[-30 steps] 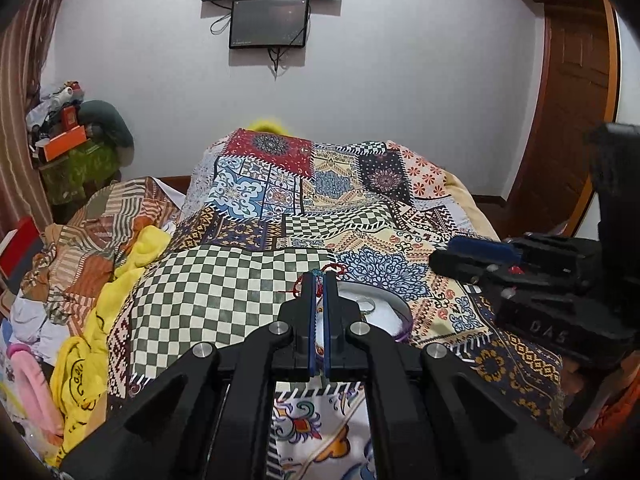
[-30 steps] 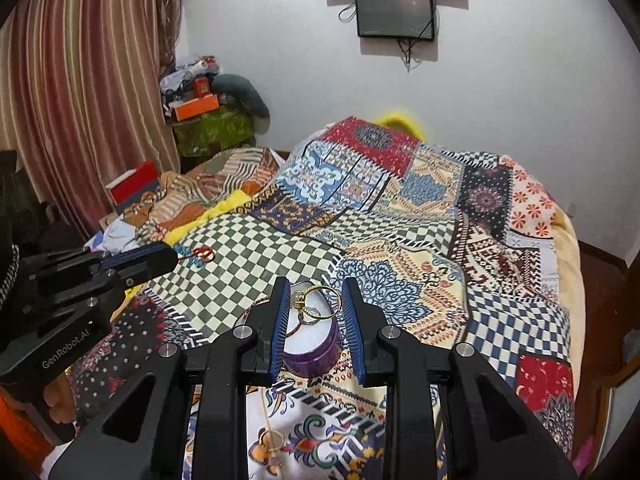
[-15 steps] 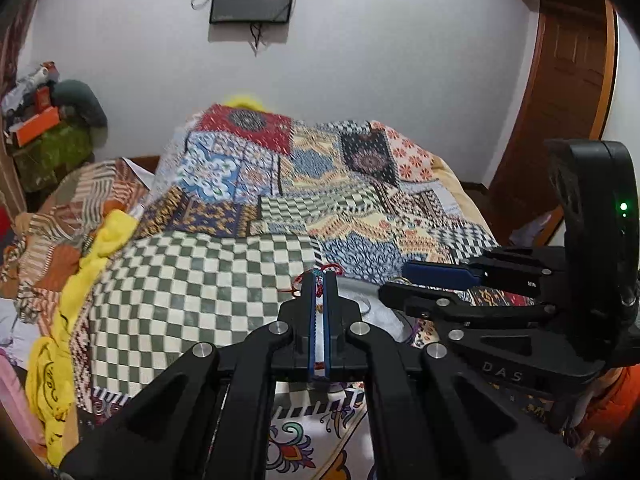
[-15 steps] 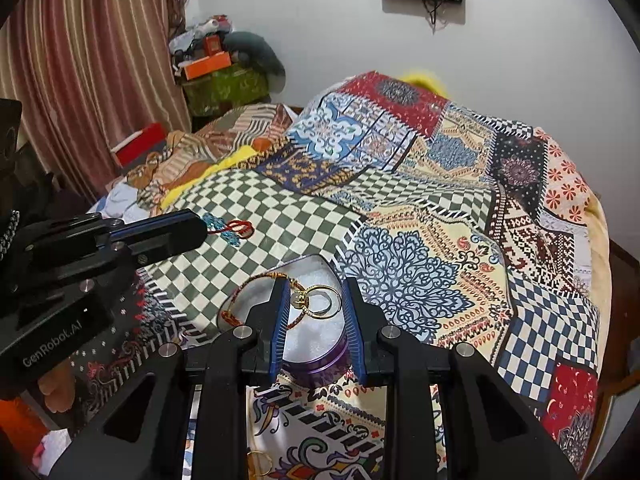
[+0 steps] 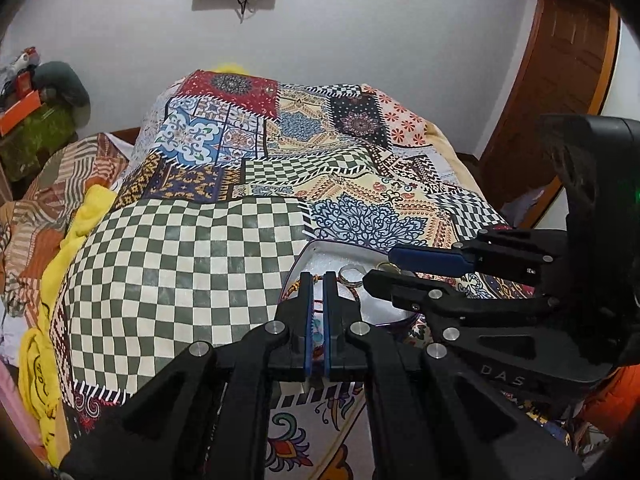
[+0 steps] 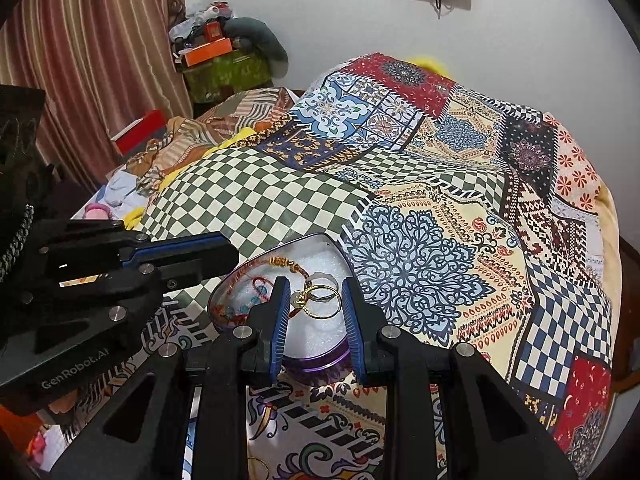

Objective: Organize jewelry
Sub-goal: 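Open left tool over the tin while right tool releases the gold ring into it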

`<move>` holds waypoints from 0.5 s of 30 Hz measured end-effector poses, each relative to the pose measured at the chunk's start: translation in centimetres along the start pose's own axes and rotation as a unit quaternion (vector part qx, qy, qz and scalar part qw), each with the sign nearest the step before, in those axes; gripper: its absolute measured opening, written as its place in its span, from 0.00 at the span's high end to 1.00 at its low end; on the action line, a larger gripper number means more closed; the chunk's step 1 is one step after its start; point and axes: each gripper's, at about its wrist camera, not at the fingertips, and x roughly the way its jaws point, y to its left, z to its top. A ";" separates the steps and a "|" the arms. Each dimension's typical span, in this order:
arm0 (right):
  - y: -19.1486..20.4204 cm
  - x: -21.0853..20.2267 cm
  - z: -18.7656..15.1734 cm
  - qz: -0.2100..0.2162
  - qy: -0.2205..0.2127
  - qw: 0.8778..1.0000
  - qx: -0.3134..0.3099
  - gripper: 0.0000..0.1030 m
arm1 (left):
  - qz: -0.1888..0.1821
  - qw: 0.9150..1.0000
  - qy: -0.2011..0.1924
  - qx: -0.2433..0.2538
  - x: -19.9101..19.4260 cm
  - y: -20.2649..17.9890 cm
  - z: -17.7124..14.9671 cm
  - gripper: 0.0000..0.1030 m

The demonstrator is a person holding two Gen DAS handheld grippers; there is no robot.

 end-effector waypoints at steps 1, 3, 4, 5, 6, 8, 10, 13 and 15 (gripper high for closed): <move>0.0 0.0 0.0 0.000 0.001 1.000 -0.001 0.77 | 0.001 1.000 0.000 -0.002 -0.1 0.1 0.0 0.99; 0.2 0.1 0.0 0.000 0.002 1.000 -0.004 0.77 | 0.006 1.000 0.001 -0.003 -0.4 0.2 -0.2 0.99; 0.2 0.1 0.0 0.001 0.003 1.000 -0.006 0.77 | 0.009 1.000 0.001 -0.002 -0.5 0.2 -0.3 0.98; 0.3 0.1 0.0 0.001 0.003 1.000 -0.008 0.77 | 0.014 1.000 0.001 -0.002 -0.7 0.3 -0.4 0.96; 0.4 0.1 0.1 0.000 0.002 1.000 -0.010 0.77 | 0.018 1.000 0.001 -0.003 -0.9 0.4 -0.5 0.95; 0.7 0.0 0.2 -0.004 -0.001 1.000 -0.017 0.77 | 0.021 1.000 0.002 -0.006 -1.2 0.6 -0.8 0.89; 1.0 -0.1 0.3 -0.012 -0.004 1.000 -0.026 0.77 | 0.027 1.000 0.002 -0.007 -1.5 0.8 -1.0 0.84; 1.5 -0.1 0.3 -0.020 -0.002 0.999 -0.040 0.77 | 0.042 0.999 0.000 0.001 -2.0 0.9 -1.3 0.80; 1.7 0.0 0.4 -0.027 0.005 0.998 -0.050 0.77 | 0.053 0.999 -0.002 0.007 -2.3 0.8 -1.6 0.77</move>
